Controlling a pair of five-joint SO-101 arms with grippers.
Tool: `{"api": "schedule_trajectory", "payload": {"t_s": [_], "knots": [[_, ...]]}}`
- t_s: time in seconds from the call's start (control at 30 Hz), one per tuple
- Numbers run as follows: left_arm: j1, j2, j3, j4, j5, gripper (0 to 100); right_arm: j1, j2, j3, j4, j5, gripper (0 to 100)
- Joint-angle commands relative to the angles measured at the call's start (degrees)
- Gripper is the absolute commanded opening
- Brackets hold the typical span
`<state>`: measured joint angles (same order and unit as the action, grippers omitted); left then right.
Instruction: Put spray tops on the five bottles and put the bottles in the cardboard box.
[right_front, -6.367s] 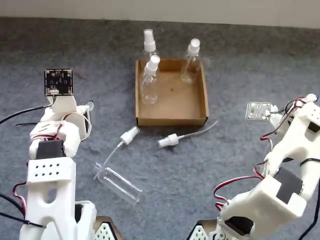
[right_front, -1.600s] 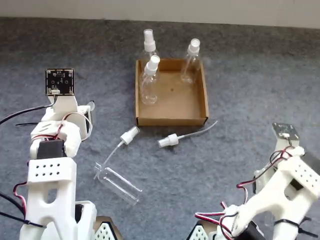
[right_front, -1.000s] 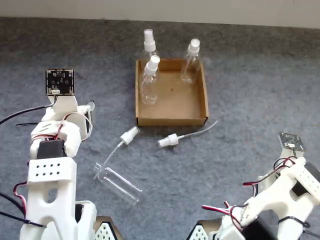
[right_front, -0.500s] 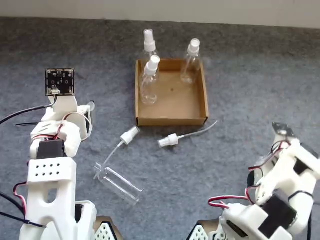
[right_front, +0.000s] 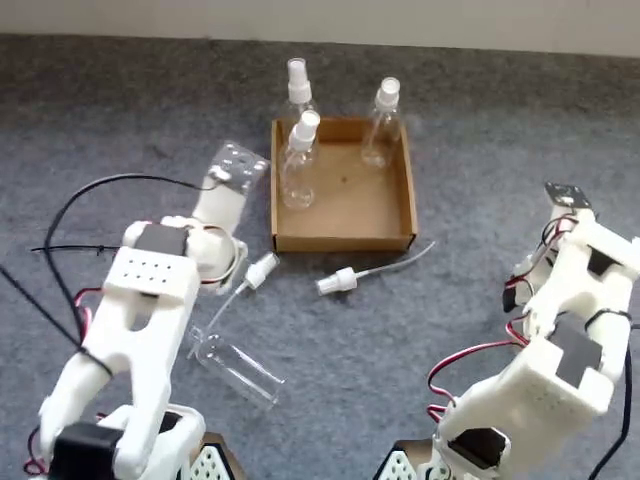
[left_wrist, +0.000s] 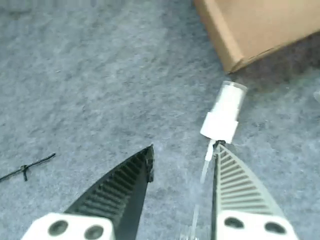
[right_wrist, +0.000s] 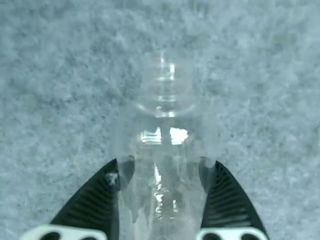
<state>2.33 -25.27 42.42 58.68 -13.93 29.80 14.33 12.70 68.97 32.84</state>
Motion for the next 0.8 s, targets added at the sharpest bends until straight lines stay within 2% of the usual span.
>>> {"api": "schedule_trajectory", "payload": {"t_s": [0.0,0.37,0.57,0.77], "knots": [[5.3,4.9,-7.3,2.3,-1.4,21,-2.2,1.2,-5.1,0.6,3.0,7.0],[9.0,19.5,-12.9,1.7,-1.6,23,-2.2,3.6,-5.5,1.0,3.4,7.0],[8.7,25.9,-13.1,-3.1,-1.6,23,-1.9,3.6,-5.5,0.8,3.4,7.0],[7.6,28.4,-13.4,-3.5,-1.6,9,-2.0,3.6,-5.5,0.7,3.5,7.0]]}}
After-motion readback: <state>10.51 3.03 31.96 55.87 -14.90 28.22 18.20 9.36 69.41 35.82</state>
